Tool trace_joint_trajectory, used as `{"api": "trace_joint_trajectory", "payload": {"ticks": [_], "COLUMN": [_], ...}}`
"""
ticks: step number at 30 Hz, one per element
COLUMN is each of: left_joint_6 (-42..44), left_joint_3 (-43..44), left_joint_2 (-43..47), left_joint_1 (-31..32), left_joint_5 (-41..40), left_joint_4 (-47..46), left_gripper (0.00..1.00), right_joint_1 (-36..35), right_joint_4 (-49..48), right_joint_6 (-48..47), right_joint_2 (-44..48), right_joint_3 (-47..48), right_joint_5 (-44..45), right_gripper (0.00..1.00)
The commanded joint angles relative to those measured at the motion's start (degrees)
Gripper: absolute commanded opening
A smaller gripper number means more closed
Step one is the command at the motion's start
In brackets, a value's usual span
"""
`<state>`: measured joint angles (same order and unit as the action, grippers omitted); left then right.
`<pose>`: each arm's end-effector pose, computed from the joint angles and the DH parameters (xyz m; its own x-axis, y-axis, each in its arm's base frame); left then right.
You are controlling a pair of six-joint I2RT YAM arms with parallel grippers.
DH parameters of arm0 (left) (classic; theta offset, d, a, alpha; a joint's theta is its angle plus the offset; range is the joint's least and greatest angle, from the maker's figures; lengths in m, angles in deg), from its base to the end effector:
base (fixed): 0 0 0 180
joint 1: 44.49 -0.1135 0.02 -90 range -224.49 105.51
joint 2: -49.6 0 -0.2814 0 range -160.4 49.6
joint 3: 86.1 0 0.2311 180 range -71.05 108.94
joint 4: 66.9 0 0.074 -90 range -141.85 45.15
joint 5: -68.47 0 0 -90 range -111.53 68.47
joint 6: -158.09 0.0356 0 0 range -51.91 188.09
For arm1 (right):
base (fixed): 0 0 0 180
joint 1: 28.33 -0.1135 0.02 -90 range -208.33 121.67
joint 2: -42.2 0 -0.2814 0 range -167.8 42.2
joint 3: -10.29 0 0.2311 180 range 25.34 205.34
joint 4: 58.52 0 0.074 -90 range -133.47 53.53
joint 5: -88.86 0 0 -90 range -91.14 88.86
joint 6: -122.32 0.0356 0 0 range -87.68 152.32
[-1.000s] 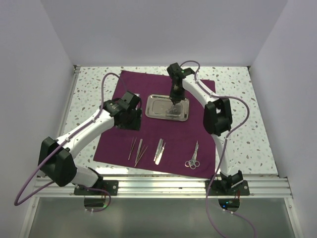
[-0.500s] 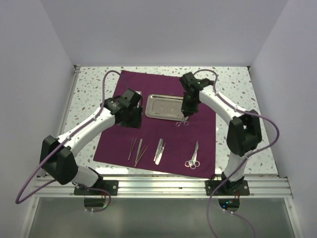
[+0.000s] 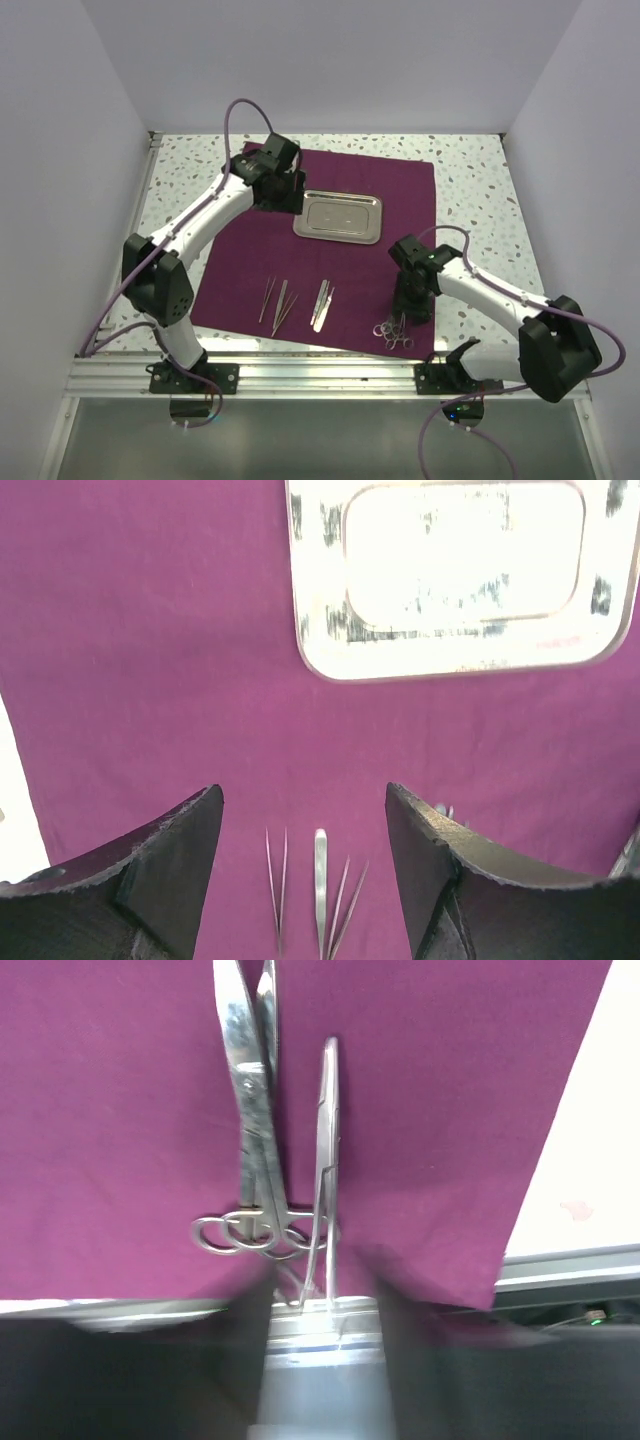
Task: Open and lay out the surgical kit
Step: Place the medical item in the surgical kit, then reset both arms
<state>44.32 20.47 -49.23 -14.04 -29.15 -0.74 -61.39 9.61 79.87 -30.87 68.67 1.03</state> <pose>0.3036 -0.1730 0.3296 -0.8504 0.0365 -0.5248 0.1089 0.9882 -0.1077 0.1477 0.0945 0.2154 -0.9605 0.2546 -0.1121 0.2483 0.9664 0.0669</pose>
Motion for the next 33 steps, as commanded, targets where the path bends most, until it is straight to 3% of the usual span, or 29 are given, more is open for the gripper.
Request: {"api": "trace_joint_trajectory", "payload": {"ticks": [1, 2, 3, 6, 11, 18, 26, 33], "left_joint_6": [2.4, 2.6, 2.7, 3.0, 4.7, 6.3, 6.0, 4.8], "left_joint_3": [5.1, 6.4, 6.9, 8.4, 6.7, -3.4, -16.1, -17.3], "left_joint_2": [-3.6, -4.2, -5.1, -5.7, -1.9, 9.4, 22.3, 23.6], "left_joint_1": [-1.3, -1.6, -1.7, -2.0, -2.7, -4.4, -7.1, -8.3], "left_joint_5": [1.2, 1.4, 1.5, 1.3, 1.2, 3.4, 2.7, 1.4], "left_joint_4": [-0.7, -0.6, -0.4, 0.0, -0.5, -5.8, -11.6, -12.1], "left_gripper": [0.70, 0.70, 0.70, 0.71, 0.80, 0.82, 0.84, 0.85], "right_joint_1": [-0.3, -0.4, -0.3, -0.3, -0.3, -0.3, -0.3, -0.3], "right_joint_4": [-3.9, -3.6, -3.1, 0.2, 4.5, 5.9, 0.6, 0.6], "right_joint_6": [2.4, 2.4, 2.3, 0.9, -3.7, -11.3, -17.1, -18.1], "right_joint_2": [2.5, 2.9, 3.8, 5.2, 5.9, 7.3, 16.3, 18.5], "right_joint_3": [-1.1, -0.9, -0.3, 5.9, 19.0, 35.6, 36.5, 35.6], "right_joint_5": [-0.8, -0.4, 0.5, 2.4, 8.1, 17.5, 28.3, 29.6], "right_gripper": [0.58, 0.67, 0.85, 0.96, 0.98, 0.98, 0.98, 0.98]}}
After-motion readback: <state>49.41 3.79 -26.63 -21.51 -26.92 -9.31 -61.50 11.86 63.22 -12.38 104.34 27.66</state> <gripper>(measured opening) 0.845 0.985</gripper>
